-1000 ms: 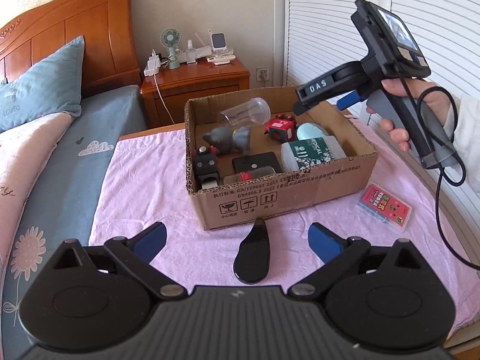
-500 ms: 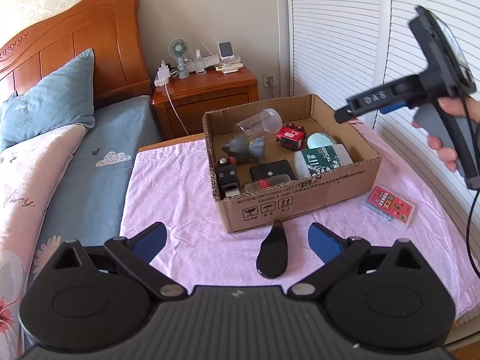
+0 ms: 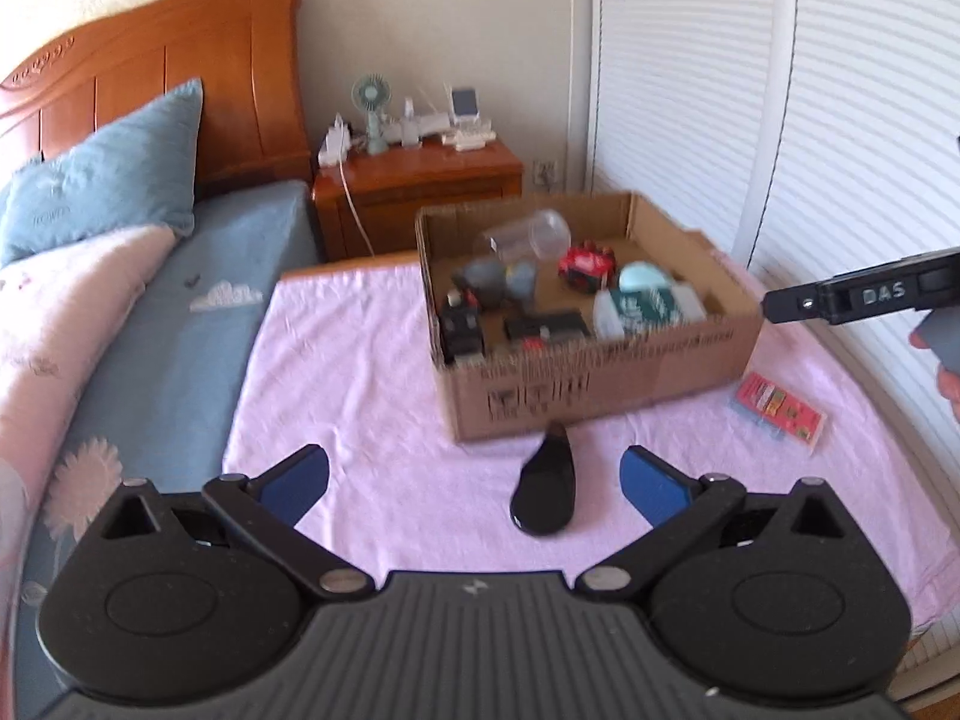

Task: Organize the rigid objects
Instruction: 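Move the left gripper to the black oval object while the right approaches the red card box, then grasp the black oval object with the left gripper while the right grasps the red card box, then carry the black oval object and red card box into the box and release both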

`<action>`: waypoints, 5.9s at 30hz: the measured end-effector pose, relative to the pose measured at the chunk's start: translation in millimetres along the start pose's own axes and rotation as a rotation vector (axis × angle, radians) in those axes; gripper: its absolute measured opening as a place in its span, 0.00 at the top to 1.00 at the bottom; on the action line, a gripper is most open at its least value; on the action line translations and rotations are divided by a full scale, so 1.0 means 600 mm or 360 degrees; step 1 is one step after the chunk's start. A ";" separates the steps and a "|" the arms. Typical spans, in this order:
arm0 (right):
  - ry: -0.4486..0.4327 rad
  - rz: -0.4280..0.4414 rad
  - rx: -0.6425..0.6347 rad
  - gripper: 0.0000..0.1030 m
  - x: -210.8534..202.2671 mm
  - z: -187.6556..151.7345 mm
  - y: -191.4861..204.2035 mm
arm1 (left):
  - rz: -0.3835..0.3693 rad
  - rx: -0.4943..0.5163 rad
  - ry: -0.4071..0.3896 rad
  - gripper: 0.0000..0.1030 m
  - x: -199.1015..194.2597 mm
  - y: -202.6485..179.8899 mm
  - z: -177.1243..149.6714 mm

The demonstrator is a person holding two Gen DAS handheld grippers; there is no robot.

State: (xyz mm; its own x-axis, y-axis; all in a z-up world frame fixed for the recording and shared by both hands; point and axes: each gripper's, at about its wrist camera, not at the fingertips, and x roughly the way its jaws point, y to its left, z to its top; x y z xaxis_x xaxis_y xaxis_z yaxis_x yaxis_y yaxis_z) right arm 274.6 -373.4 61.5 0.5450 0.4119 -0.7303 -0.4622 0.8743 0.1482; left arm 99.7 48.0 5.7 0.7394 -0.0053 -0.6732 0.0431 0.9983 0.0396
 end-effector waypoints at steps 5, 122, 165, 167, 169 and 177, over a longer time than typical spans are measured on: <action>0.0092 -0.0046 0.0050 0.00 0.047 -0.062 -0.027 | 0.0038 0.0030 -0.0007 0.01 0.043 -0.032 -0.045; 0.0312 -0.0137 -0.0141 0.00 0.031 -0.198 0.066 | -0.0127 0.0000 0.0141 0.13 0.193 -0.013 -0.051; 0.0248 -0.0032 -0.0258 0.11 0.114 -0.122 0.113 | -0.0154 0.0074 0.0182 0.13 0.163 0.005 -0.071; 0.0253 -0.0032 -0.0276 0.11 0.113 -0.122 0.113 | -0.0170 0.0087 0.0192 0.13 0.162 0.006 -0.072; 0.0256 -0.0017 -0.0288 0.11 0.107 -0.123 0.112 | -0.0193 0.0092 0.0207 0.13 0.160 0.009 -0.070; 0.0230 0.0025 -0.0361 0.11 0.068 -0.114 0.109 | -0.0251 0.0131 0.0219 0.13 0.133 0.016 -0.055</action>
State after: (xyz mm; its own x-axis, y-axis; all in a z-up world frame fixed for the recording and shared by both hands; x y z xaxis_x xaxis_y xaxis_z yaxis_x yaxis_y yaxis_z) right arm 218.8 -316.8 -4.0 0.4385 0.3701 -0.8190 -0.6237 0.7814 0.0191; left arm 137.1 59.4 -72.0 0.6206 -0.1474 -0.7702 0.2098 0.9776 -0.0180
